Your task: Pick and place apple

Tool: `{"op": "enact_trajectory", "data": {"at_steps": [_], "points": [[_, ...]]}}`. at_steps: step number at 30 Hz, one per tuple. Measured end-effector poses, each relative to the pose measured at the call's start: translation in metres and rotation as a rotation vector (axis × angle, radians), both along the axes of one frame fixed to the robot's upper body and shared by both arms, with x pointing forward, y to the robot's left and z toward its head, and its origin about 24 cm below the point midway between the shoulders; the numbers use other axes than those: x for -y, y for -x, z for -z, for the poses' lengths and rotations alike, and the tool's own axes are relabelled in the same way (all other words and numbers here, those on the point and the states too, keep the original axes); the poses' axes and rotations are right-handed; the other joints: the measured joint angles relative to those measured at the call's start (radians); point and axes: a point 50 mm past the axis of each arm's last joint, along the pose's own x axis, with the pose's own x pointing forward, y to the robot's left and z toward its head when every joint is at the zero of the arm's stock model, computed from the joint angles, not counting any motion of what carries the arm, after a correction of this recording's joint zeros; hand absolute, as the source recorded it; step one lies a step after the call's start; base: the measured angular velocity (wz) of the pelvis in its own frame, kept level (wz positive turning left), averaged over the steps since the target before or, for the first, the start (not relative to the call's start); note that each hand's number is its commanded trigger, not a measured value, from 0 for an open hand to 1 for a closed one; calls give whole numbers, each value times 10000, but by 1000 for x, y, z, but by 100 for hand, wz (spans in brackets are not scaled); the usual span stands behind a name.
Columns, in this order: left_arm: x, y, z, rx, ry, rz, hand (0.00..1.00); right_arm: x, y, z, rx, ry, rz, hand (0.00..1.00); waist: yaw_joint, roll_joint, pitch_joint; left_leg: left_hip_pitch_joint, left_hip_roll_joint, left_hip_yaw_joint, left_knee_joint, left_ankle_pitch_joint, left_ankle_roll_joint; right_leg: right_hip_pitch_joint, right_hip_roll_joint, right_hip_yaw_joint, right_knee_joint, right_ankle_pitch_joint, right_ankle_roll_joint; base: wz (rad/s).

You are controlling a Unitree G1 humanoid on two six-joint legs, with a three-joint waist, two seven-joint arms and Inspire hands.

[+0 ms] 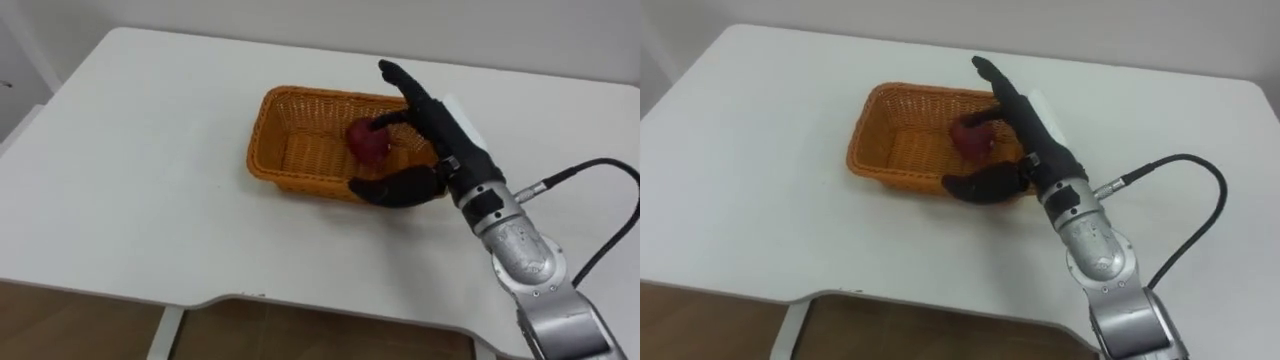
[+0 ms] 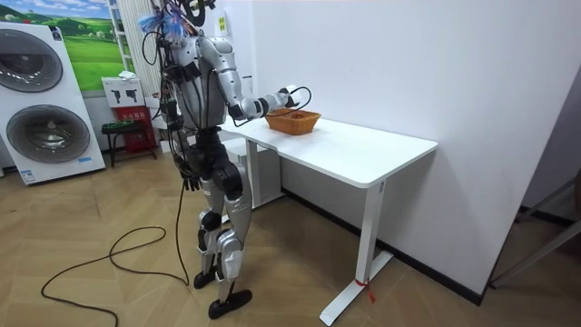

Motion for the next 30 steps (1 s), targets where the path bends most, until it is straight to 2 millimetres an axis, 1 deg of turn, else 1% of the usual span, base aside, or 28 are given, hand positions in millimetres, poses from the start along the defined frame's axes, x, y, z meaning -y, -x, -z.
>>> {"op": "enact_trajectory", "data": {"at_steps": [2,4,6,8,10,11,12,13,14,15,16,18,19,21,22,24,25,26,27,28,29,30], "points": [[0,1,0,-4,-50,-7,0,2,0,1,-4,9,186,0,-39,9,2,8,6,3,-1,0,0,-3,-2,7,-4,0,0,0],[0,1,0,-13,-71,-21,0,6,-1,-1,110,-29,449,0,-65,67,28,2,10,9,-7,-1,0,-4,-6,-8,-25,0,0,0],[-1,2,0,-28,-97,-16,0,13,-2,-3,262,-71,837,0,-118,100,19,-6,9,18,-28,-1,1,-4,-12,-1,-58,0,0,0],[-2,3,0,-7,-123,-188,0,27,-3,-12,734,-149,1616,0,-286,124,-21,-60,9,19,-37,0,1,-2,-25,-77,-132,0,0,5],[-3,7,-1,-65,-163,-267,0,42,-3,-20,1202,-451,2431,0,-405,153,-112,-28,4,7,-34,0,2,-4,-43,-149,-138,0,1,4],[-4,9,-1,-90,-235,-324,0,54,-3,-25,1526,-552,3076,0,-471,164,-183,-9,-1,20,-37,2,4,-1,-46,-117,-137,0,1,0],[-4,11,-1,-92,-286,-368,0,59,-2,-27,1699,-580,3430,0,-514,157,-209,2,-6,27,-37,4,7,6,-48,-116,-137,0,1,0],[-6,12,-1,-27,-382,-535,0,70,-1,-32,2080,-663,4109,0,-593,133,-226,31,-9,35,-48,7,8,24,-46,-109,-135,0,1,0],[-8,13,-2,75,-513,-699,0,82,2,-37,2470,-719,4816,0,-674,96,-229,49,-8,56,-58,7,8,24,-36,-111,-133,0,1,0],[-11,16,-3,209,-628,-993,0,95,6,-45,2940,-794,5587,0,-838,53,-232,50,-12,57,-62,7,7,27,-32,-109,-135,0,1,0],[-12,18,-3,236,-673,-1134,0,102,8,-49,3224,-842,5984,0,-888,36,-226,63,-13,71,-71,7,7,27,-30,-94,-136,0,1,-9],[-18,28,-5,193,-894,-1699,0,126,23,-71,4684,-1207,7678,0,-1096,0,-200,169,-8,194,-140,7,7,59,-11,55,-149,0,1,-17],[-19,31,-6,177,-997,-1807,0,132,27,-76,5063,-1382,8060,0,-1154,-12,-195,214,-9,232,-193,7,6,71,1,114,-150,-1,1,-16],[-23,40,-8,119,-1347,-1955,0,155,43,-86,6187,-2142,9648,0,-1442,-104,-139,298,15,325,-231,7,4,116,18,157,-158,-1,1,-12],[-23,41,-8,110,-1393,-1982,0,161,48,-87,6403,-2304,10082,0,-1483,-117,-131,299,16,342,-231,6,4,110,18,170,-158,-1,1,-8],[-24,42,-8,137,-1537,-2013,0,183,70,-84,6970,-3128,11856,0,-1612,-117,-117,284,14,411,-235,2,6,74,24,307,-150,0,1,-13],[-24,42,-8,148,-1579,-2031,0,187,75,-81,7027,-3388,12271,0,-1683,-110,-115,273,11,399,-238,1,8,74,22,305,-143,0,1,-6],[-25,41,-9,192,-1699,-2038,0,197,84,-74,6964,-3827,13129,0,-1823,-68,-114,230,15,391,-243,-2,10,35,15,291,-133,0,1,0],[-25,41,-9,217,-1760,-2042,0,203,88,-69,6884,-4083,13575,0,-1903,-65,-120,193,20,401,-235,-7,15,6,11,291,-131,1,0,0],[-26,40,-10,300,-1829,-2074,0,215,99,-55,6507,-4711,14595,0,-1971,-52,-125,125,20,421,-227,-17,20,-54,11,312,-134,12,-8,0],[-27,37,-10,408,-1878,-2111,0,226,113,-36,5855,-5139,15676,0,-2014,-36,-140,76,12,390,-228,-18,20,-77,17,314,-130,31,-9,0],[-28,36,-11,422,-1896,-2125,0,231,119,-25,5438,-5386,16185,0,-2027,-25,-145,76,12,398,-232,-17,20,-78,17,322,-126,32,-10,0]]}}
